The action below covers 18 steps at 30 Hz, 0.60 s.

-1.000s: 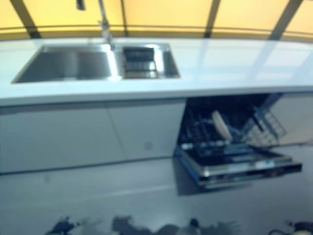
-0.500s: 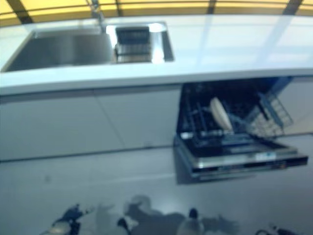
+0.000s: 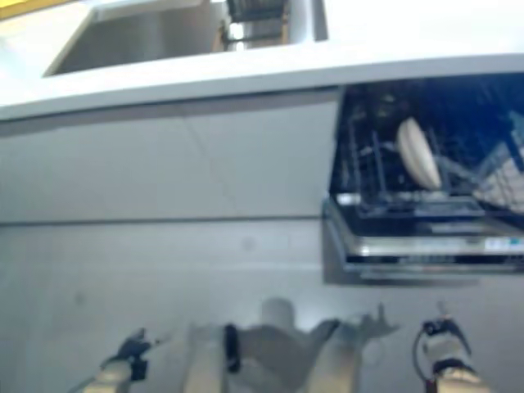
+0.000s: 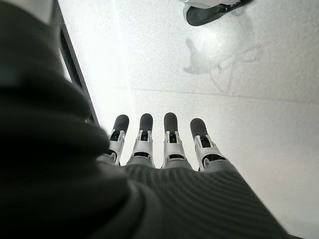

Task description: Take plates into dishwasher

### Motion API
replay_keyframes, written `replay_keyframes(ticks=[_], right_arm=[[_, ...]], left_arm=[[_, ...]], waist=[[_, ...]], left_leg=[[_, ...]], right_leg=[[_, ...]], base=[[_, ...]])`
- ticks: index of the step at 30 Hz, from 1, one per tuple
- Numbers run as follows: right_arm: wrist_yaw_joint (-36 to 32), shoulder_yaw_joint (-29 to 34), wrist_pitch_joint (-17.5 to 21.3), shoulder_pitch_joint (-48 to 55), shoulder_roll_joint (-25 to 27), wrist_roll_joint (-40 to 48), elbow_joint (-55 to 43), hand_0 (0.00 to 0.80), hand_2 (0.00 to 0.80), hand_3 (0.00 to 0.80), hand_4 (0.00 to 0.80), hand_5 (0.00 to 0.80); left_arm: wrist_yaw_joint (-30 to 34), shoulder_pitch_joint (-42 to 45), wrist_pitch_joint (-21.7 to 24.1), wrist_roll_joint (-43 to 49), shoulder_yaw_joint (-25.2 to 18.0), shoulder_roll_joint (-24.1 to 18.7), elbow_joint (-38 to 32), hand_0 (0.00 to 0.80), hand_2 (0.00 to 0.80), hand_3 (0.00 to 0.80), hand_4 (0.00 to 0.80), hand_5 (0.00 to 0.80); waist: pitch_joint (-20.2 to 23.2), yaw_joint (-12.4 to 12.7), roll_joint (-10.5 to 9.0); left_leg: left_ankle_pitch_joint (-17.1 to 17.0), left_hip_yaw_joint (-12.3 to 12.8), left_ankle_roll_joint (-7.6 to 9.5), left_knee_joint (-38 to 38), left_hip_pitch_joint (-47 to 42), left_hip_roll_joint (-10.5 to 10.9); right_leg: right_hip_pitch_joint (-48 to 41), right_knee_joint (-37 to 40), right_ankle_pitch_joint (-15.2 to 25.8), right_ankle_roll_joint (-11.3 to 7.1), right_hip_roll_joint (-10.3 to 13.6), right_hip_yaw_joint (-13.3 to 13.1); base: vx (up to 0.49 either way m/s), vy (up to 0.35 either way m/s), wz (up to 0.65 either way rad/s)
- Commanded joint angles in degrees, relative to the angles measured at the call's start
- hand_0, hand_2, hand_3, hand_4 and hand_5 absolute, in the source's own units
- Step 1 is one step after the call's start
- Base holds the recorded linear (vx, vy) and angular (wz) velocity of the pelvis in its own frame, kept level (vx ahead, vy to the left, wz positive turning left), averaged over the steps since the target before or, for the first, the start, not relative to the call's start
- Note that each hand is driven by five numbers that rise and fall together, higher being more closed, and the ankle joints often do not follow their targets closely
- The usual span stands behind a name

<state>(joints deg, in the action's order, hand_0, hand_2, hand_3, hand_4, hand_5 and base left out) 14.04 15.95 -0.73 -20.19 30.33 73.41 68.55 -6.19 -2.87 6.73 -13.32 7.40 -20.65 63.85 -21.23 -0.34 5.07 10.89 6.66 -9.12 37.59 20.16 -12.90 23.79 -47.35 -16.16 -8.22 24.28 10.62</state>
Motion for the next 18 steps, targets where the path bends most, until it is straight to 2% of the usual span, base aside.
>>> replay_keyframes(ticks=[1, 4, 7, 13, 18], right_arm=[[-5.48, 2.57, 4.68, -5.77, 1.10, 11.96, -1.53, 0.000, 0.000, 0.000, 0.000, 0.000], [-7.82, 2.28, 4.30, -12.26, 3.05, 16.14, -1.81, 0.000, 0.000, 0.000, 0.000, 0.000], [-7.85, 0.28, 3.72, -18.54, 4.84, 14.79, -3.13, 0.000, 0.000, 0.000, 0.000, 0.000], [-10.18, -3.49, 1.14, -29.19, 8.85, 11.47, -4.09, 0.000, 0.000, 0.000, 0.000, 0.000], [-14.29, -7.08, 1.77, -36.76, 11.29, 12.64, -3.71, 0.000, 0.000, 0.000, 0.000, 0.000]], left_arm=[[-0.88, 0.52, 3.13, -3.47, 2.31, -0.24, -0.61, 0.000, 0.000, 0.000, 0.000, 0.000], [-1.11, 0.44, 3.91, -5.02, 3.62, 0.33, -0.47, 0.000, 0.000, 0.000, 0.000, 0.000], [-1.46, 0.54, 3.75, -5.74, 4.45, 0.64, -0.69, 0.000, 0.000, 0.000, 0.000, 0.000], [-2.01, 0.46, 2.51, -6.97, 4.78, 0.04, -2.76, 0.000, 0.000, 0.000, 0.000, 0.000], [-1.82, 0.21, 1.75, -6.93, 4.86, -1.28, -3.80, 0.000, 0.000, 0.000, 0.000, 0.000]], waist=[[1.00, 2.41, 0.75], [0.94, 3.27, 1.84], [1.21, 3.99, 2.61], [1.67, 5.80, 2.49], [1.60, 7.35, 1.63]], left_leg=[[8.06, 1.19, 7.70, 8.68, 1.39, 3.47], [9.08, 0.64, 7.53, 10.91, 2.49, 3.82], [9.53, 0.59, 7.32, 11.88, 2.64, 4.03], [9.82, 0.19, 6.80, 13.22, 3.24, 4.00], [9.82, -0.44, 6.44, 14.02, 3.82, 3.48]], right_leg=[[-0.84, -2.42, -1.01, 5.70, -2.05, -0.57], [0.71, -4.91, -2.06, 5.79, -1.20, -0.90], [1.31, -6.54, -2.95, 5.99, -0.54, -1.14], [1.69, -8.13, -3.71, 5.92, 0.16, -0.68], [1.52, -8.76, -3.85, 5.67, 0.43, 0.37]], base=[[-0.053, 0.051, 0.09], [-0.040, 0.077, 0.04], [0.001, 0.065, 0.01], [-0.018, 0.000, 0.06], [-0.042, -0.063, 0.03]])
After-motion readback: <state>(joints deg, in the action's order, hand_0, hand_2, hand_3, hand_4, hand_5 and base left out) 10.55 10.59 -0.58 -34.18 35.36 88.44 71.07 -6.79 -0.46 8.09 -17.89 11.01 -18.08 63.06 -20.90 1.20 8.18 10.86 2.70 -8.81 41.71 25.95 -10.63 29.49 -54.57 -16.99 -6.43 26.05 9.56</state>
